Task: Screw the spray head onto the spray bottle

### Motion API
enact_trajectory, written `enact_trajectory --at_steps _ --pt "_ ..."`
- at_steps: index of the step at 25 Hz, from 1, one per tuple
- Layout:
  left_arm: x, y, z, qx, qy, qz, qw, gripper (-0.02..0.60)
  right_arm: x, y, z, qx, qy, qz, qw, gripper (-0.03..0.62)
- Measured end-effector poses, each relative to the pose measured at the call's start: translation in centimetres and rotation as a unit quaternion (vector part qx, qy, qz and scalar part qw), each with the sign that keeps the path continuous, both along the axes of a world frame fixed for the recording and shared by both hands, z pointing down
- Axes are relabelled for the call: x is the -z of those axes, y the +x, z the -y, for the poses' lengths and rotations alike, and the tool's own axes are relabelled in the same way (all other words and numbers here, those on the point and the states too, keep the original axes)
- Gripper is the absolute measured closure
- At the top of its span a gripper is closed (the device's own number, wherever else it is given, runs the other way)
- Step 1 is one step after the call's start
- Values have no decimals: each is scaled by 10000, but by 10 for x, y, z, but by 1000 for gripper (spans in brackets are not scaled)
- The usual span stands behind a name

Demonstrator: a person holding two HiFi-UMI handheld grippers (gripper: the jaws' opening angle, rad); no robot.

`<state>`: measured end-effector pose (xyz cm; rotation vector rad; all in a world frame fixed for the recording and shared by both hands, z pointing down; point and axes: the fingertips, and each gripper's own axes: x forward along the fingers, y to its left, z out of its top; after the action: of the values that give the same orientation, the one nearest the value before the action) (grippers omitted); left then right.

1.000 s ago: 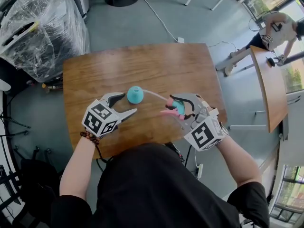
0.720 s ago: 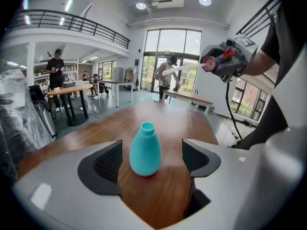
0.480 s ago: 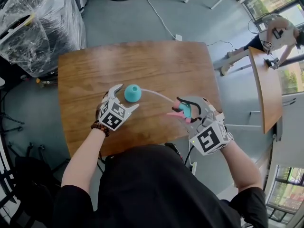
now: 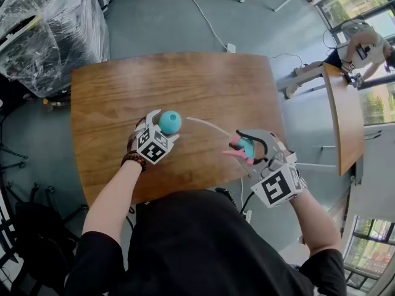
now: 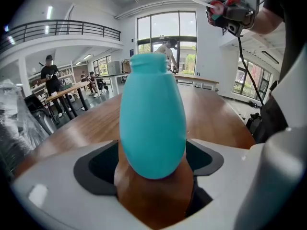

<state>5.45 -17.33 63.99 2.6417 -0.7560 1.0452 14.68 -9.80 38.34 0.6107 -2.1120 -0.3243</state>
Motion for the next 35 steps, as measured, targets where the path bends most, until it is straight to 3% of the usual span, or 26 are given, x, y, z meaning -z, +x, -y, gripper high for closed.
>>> enact_trajectory --at_steps 7,12,23,35 --pt "-1 -4 0 -79 101 253 9996 161 -4 -3 0 57 -66 -14 10000 464" --pt "14 -12 -7 -289 354 804 9957 169 -8 -7 -1 221 -102 -211 9995 464" --pt "36 -29 -29 -980 818 2105 9692 176 -39 -21 -16 701 -309 -915 9929 464" --pt "50 -35 -55 -1339 795 2573 9537 176 -51 -42 -28 1102 -288 -1319 9847 464"
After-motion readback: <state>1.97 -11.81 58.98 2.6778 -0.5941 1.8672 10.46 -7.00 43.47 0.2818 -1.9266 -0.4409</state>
